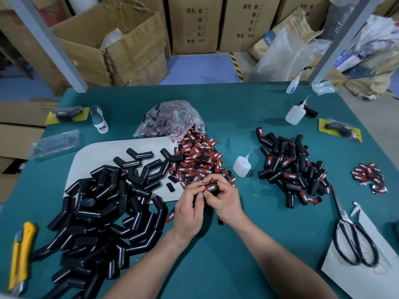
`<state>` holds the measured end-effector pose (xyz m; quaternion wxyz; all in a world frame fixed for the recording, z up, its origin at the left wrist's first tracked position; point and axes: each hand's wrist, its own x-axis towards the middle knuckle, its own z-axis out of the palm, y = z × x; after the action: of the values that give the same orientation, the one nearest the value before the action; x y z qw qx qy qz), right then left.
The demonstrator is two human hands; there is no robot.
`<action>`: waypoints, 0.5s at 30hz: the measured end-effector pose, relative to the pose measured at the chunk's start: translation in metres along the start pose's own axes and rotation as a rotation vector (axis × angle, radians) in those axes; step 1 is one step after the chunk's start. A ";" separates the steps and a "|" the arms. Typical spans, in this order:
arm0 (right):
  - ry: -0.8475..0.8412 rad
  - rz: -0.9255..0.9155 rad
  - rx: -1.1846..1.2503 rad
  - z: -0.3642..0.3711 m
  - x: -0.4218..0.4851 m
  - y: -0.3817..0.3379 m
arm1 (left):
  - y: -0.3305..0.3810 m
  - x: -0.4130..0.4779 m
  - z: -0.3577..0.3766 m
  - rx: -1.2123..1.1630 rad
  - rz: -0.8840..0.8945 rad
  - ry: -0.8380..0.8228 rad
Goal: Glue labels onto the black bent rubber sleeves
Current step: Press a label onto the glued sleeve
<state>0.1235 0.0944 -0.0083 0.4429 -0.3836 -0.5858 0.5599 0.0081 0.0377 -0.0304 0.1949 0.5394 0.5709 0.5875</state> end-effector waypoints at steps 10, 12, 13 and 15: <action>0.009 -0.028 0.020 0.002 0.000 0.000 | -0.001 -0.002 0.003 0.008 -0.007 0.002; -0.026 0.024 0.036 0.001 0.002 0.002 | -0.002 0.000 0.001 -0.010 -0.037 0.017; -0.045 0.059 0.057 0.000 0.003 0.003 | -0.002 0.001 0.000 -0.021 -0.062 0.024; -0.061 0.110 0.121 -0.002 0.003 0.004 | -0.001 0.001 -0.002 -0.034 -0.108 0.035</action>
<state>0.1243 0.0987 -0.0115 0.4158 -0.3708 -0.5420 0.6292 0.0057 0.0377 -0.0301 0.2257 0.4941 0.5924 0.5950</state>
